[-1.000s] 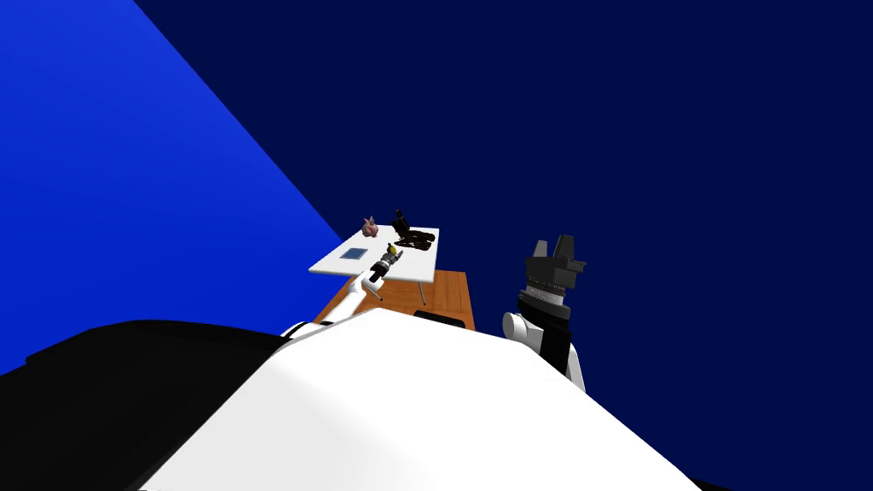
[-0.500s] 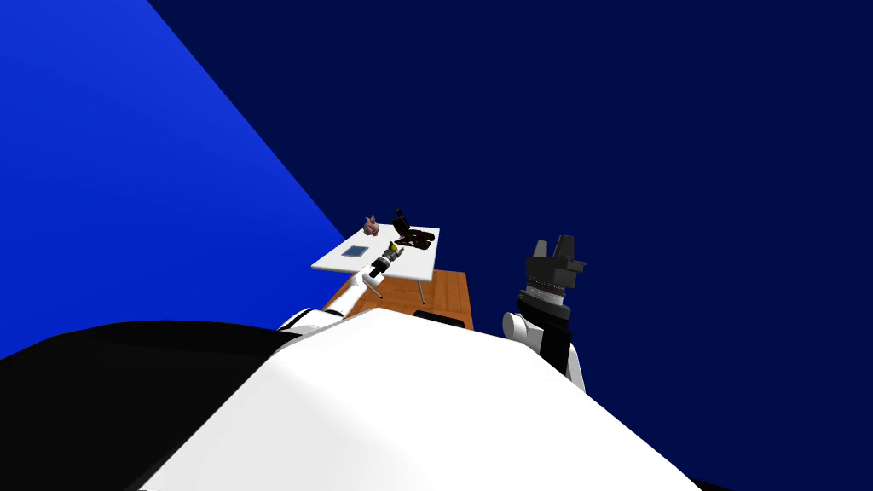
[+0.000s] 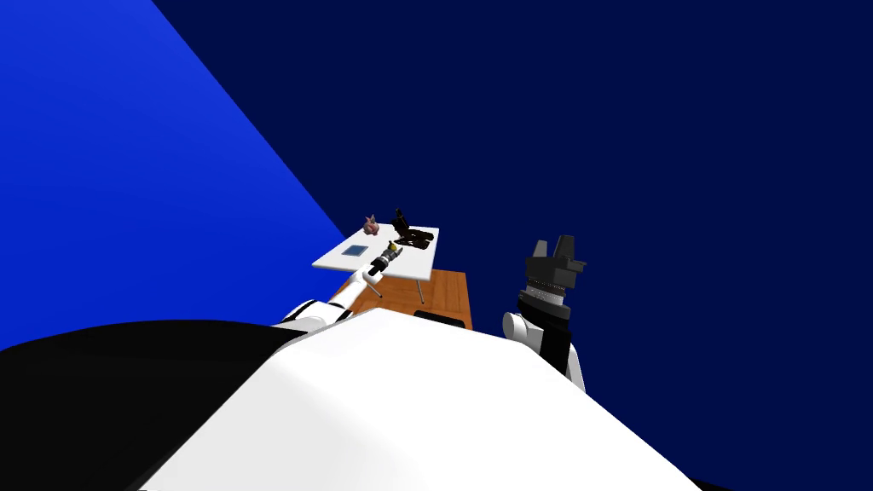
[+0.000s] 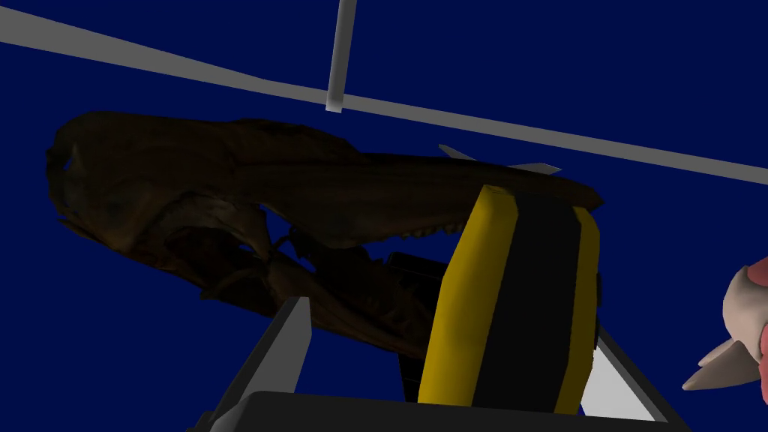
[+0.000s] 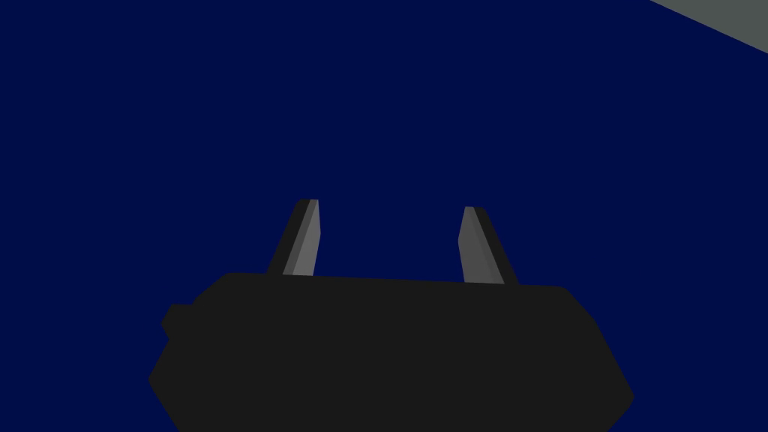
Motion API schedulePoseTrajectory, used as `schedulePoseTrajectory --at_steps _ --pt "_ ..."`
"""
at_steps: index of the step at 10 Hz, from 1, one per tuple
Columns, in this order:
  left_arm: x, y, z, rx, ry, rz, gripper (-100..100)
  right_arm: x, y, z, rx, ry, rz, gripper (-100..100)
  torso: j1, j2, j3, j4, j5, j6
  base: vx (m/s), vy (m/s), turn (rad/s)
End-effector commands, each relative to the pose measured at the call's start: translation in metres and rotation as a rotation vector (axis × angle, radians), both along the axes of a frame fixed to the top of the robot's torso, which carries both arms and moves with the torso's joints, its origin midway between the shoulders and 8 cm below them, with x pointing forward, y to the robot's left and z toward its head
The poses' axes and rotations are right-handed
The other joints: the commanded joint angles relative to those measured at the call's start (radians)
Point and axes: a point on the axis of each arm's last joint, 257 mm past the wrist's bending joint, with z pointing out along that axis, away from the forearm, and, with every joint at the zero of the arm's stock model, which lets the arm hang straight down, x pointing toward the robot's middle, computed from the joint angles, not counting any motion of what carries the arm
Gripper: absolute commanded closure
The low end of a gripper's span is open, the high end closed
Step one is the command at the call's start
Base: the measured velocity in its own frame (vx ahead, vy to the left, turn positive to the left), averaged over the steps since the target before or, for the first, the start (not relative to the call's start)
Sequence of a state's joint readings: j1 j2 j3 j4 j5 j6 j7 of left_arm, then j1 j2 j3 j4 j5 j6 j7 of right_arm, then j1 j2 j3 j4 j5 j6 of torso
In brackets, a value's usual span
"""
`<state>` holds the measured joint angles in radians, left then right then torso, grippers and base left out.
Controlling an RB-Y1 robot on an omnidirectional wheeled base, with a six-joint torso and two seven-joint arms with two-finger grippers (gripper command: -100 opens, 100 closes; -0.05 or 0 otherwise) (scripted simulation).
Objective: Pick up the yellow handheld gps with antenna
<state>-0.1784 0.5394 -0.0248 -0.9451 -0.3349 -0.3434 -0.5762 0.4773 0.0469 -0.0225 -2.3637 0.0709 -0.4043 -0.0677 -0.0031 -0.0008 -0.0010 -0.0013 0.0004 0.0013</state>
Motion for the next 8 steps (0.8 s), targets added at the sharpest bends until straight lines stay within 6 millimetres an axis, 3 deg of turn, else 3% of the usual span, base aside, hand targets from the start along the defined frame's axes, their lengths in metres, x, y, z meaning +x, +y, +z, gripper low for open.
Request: schedulePoseTrajectory --at_steps 1,4,5,6,7,8 --pt "0.013 0.001 0.018 0.004 -0.035 -0.027 -100 0.0 0.0 0.0 0.0 0.0 0.0 0 0.0 0.0 0.0 0.0 0.0 0.0 -0.008 -0.059 0.074" --pt "0.004 0.018 -0.006 0.003 0.019 0.011 -100 0.0 0.0 0.0 0.0 0.0 0.0 0 0.0 0.0 0.0 0.0 0.0 0.0 -0.004 -0.03 0.013" --pt "0.018 0.02 0.017 0.008 -0.027 -0.016 -100 0.0 0.0 0.0 0.0 0.0 0.0 0 0.002 0.0 0.0 0.0 0.0 0.0 -0.013 -0.047 0.095" --pt "0.022 0.019 0.021 0.008 -0.033 -0.017 -100 0.0 0.0 0.0 0.0 0.0 0.0 0 0.0 0.0 0.0 0.0 0.0 0.0 -0.012 -0.065 0.046" --pt "0.015 0.029 0.006 0.008 -0.001 0.005 -100 0.0 0.0 0.0 0.0 0.0 0.0 0 -0.002 0.0 0.0 0.0 0.0 0.0 0.001 -0.03 -0.018" --pt "0.03 0.031 0.034 0.015 -0.054 -0.018 -100 0.0 0.0 0.0 0.0 0.0 0.0 0 0.0 0.0 0.0 0.0 0.0 0.0 -0.002 -0.048 0.075"
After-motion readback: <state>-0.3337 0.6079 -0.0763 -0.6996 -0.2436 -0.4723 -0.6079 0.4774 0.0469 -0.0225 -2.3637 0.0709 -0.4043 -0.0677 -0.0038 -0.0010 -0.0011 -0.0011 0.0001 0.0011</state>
